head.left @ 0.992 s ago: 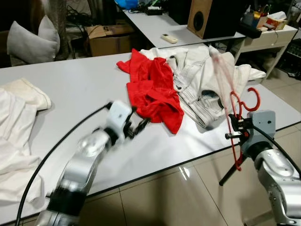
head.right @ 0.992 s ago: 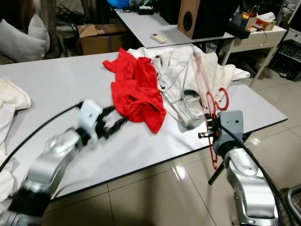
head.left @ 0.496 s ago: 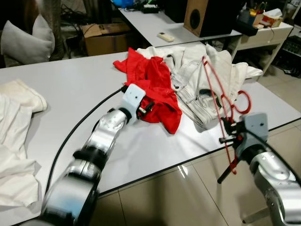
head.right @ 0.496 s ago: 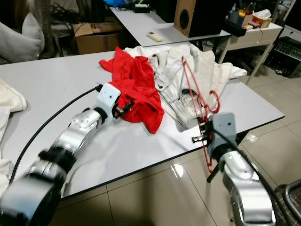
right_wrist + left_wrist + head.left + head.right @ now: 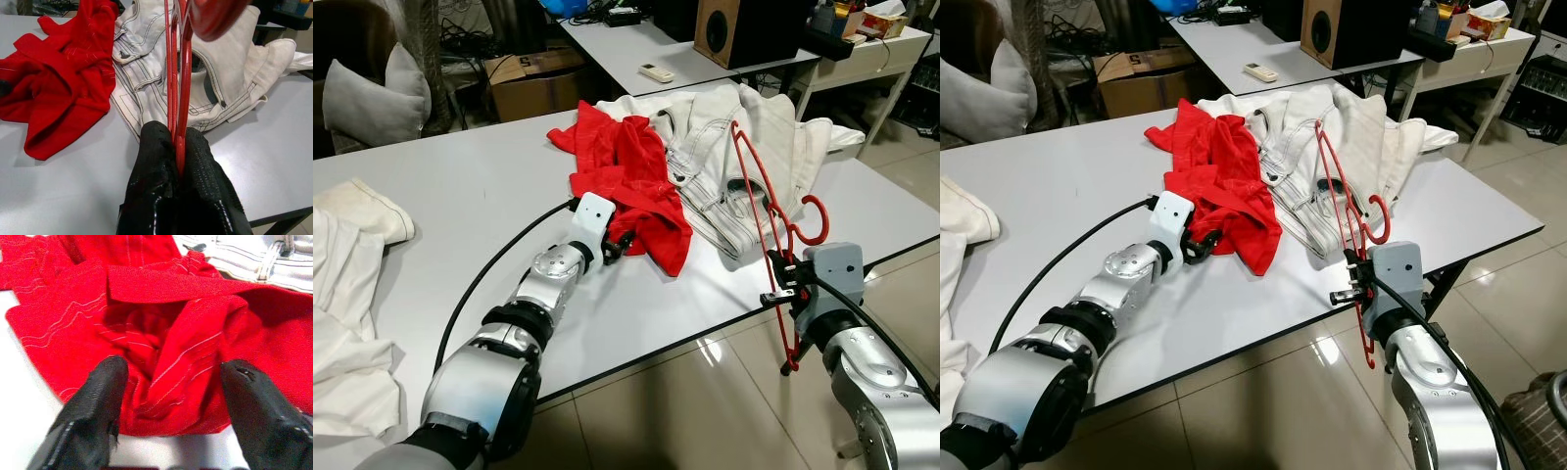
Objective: Hang hanger
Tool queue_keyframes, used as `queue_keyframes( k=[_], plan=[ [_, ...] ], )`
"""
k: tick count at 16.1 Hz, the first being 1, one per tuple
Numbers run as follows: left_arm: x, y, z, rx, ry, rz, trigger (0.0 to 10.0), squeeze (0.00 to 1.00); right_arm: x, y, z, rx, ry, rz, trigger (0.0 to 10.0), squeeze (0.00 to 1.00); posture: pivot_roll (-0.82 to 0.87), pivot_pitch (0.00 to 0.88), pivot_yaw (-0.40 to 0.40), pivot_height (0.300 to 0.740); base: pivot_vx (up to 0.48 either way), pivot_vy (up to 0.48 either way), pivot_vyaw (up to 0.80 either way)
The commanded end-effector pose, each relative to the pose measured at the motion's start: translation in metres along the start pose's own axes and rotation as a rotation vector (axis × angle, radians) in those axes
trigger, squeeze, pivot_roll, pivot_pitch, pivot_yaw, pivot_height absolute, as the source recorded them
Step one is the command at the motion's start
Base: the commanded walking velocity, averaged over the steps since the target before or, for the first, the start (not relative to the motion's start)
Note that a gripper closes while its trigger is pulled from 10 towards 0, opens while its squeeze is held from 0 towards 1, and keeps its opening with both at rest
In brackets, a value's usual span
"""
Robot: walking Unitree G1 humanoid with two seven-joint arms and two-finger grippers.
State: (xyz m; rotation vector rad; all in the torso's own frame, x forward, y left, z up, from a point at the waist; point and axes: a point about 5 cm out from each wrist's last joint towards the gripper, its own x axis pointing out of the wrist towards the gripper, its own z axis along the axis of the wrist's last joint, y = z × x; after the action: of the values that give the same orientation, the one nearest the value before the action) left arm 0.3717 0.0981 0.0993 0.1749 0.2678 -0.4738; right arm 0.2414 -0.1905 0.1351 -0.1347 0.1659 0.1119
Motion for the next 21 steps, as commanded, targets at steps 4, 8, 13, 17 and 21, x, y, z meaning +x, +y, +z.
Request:
queue_keyframes(
  k=[4, 8, 13, 17, 21],
  plan=[
    [0.0, 0.001, -0.004, 0.049, 0.039, -0.01, 0.0, 0.0, -0.003, 0.005, 0.001, 0.001, -0.006, -0.01, 10.0, 0.0, -0.32, 0.0, 0.099, 0.74, 0.0, 0.0, 0.0],
    [-0.001, 0.004, -0.003, 0.027, 0.03, -0.003, 0.0, 0.0, -0.003, 0.008, 0.001, -0.007, -0.007, -0.007, 10.0, 0.0, -0.32, 0.0, 0.101, 0.74, 0.0, 0.0, 0.0],
    [-0.002, 0.008, -0.003, 0.015, 0.025, 0.01, 0.0, 0.0, -0.002, 0.01, 0.001, -0.019, -0.01, 0.001, 10.0, 0.0, -0.32, 0.0, 0.106, 0.74, 0.0, 0.0, 0.0],
    [-0.005, 0.015, -0.003, 0.011, 0.022, 0.018, 0.0, 0.0, 0.0, 0.013, 0.002, -0.025, -0.015, 0.007, 10.0, 0.0, -0.31, 0.0, 0.103, 0.74, 0.0, 0.0, 0.0],
    [-0.016, 0.042, -0.004, -0.036, -0.008, 0.079, 0.0, 0.0, 0.006, 0.015, 0.004, -0.023, -0.025, 0.019, 10.0, 0.0, -0.29, 0.0, 0.096, 0.74, 0.0, 0.0, 0.0]
  ],
)
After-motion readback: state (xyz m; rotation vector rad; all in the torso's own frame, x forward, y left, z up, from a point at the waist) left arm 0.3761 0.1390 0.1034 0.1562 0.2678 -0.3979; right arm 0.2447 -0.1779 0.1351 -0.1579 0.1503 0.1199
